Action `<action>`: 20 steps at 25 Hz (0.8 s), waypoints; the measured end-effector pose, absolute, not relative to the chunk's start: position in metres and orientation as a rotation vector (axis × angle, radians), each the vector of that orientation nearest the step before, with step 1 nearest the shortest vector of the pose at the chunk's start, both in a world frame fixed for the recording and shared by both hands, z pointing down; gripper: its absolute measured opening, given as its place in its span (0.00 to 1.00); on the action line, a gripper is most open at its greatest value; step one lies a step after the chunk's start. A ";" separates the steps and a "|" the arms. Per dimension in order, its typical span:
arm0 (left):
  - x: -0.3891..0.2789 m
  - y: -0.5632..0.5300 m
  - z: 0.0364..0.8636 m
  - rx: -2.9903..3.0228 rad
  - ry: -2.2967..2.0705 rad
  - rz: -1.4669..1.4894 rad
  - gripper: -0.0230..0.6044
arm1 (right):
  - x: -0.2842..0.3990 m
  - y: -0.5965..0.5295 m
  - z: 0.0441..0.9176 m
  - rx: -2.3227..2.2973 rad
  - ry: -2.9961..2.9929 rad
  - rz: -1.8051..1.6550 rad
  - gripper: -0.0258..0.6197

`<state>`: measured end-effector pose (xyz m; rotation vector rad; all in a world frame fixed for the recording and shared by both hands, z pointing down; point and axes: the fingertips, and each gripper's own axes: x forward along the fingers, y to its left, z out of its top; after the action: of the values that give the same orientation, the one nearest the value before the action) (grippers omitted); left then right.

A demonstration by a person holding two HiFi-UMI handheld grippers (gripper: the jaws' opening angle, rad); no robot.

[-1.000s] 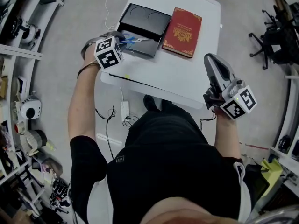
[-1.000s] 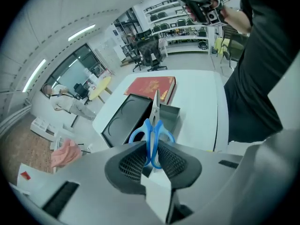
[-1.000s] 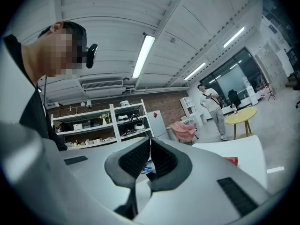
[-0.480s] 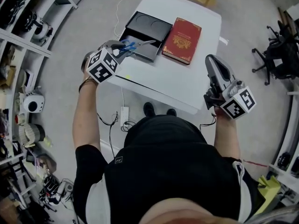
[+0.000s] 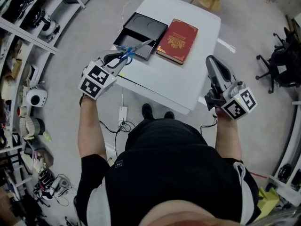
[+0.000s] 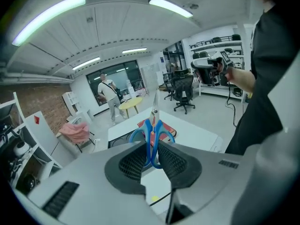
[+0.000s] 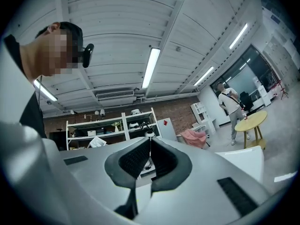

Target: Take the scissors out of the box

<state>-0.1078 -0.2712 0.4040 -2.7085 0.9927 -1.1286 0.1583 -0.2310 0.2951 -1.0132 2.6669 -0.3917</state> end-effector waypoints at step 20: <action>-0.090 -0.185 0.327 -2.845 1.267 -0.563 0.18 | 0.182 -0.215 0.283 -0.983 2.719 -0.344 0.09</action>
<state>-0.0900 -0.1850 0.3267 -2.8453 1.2667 -0.5633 0.1820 -0.2146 0.2826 -0.9828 2.7189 -0.3436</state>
